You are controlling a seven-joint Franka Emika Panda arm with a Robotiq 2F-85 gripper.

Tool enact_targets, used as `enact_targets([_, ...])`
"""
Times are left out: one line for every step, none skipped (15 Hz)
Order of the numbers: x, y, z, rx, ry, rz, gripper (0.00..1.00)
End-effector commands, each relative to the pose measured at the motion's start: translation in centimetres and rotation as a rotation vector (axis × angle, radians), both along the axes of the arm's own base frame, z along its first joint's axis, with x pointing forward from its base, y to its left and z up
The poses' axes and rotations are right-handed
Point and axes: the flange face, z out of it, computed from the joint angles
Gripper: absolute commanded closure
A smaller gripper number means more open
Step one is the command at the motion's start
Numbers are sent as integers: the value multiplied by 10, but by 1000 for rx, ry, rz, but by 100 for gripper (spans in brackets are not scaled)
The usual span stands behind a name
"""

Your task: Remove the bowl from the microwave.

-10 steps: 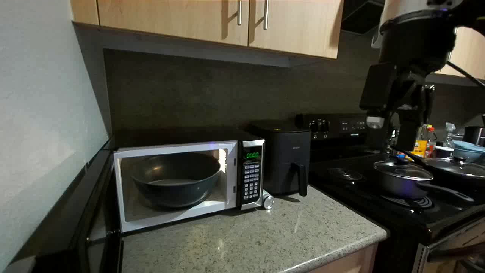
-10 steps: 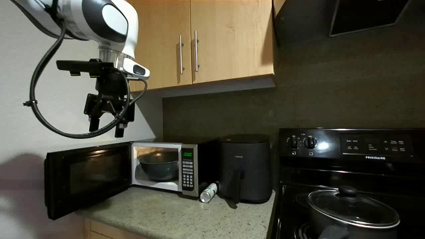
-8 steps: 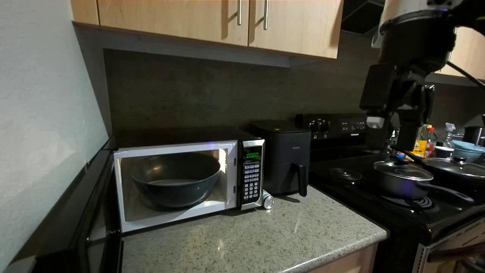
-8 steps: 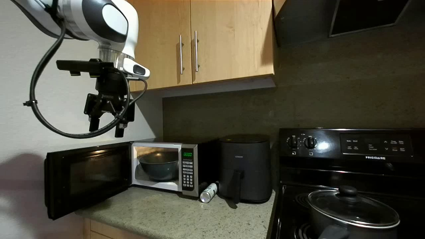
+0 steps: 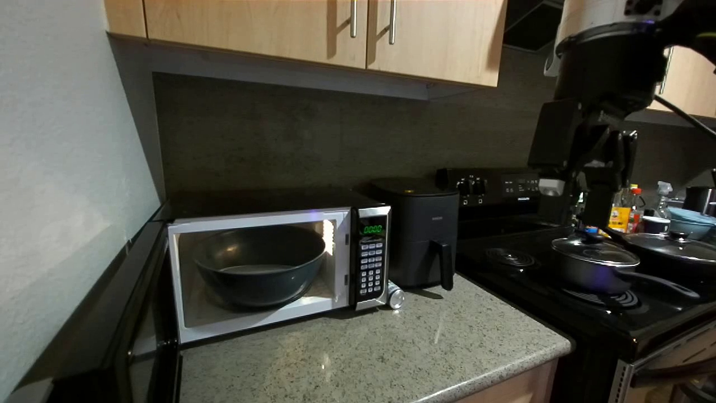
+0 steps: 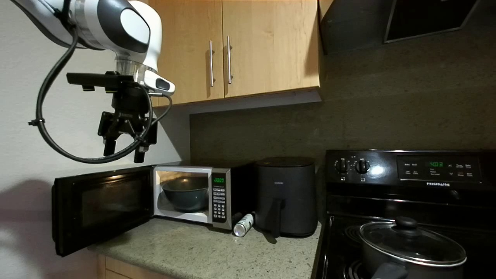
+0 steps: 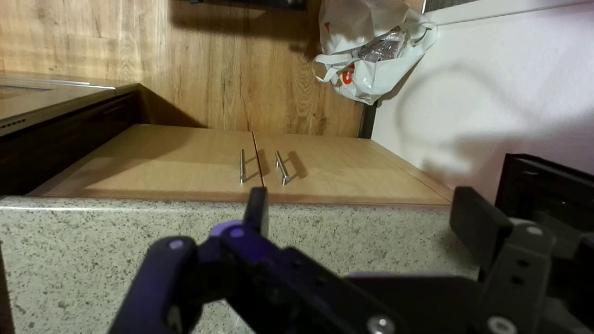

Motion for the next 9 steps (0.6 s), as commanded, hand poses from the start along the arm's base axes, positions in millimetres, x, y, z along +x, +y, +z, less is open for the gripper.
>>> enact_targets([22,19,-25,2,14,87,0])
enact_targets([29,26,-36,0,17,115,0])
enact_targets([35,32,-45,-2,14,137,0])
enact_targets([43,42,-61,-13,7,167,0])
enact_targets([49,49,-71,-18,0,187,0])
enact_targets([56,58,-84,-23,0,212,0])
enact_targets([61,65,-96,-26,1,230,0])
enact_targets([65,71,-108,-38,14,247,0])
enact_targets([67,75,-116,-54,23,261,0])
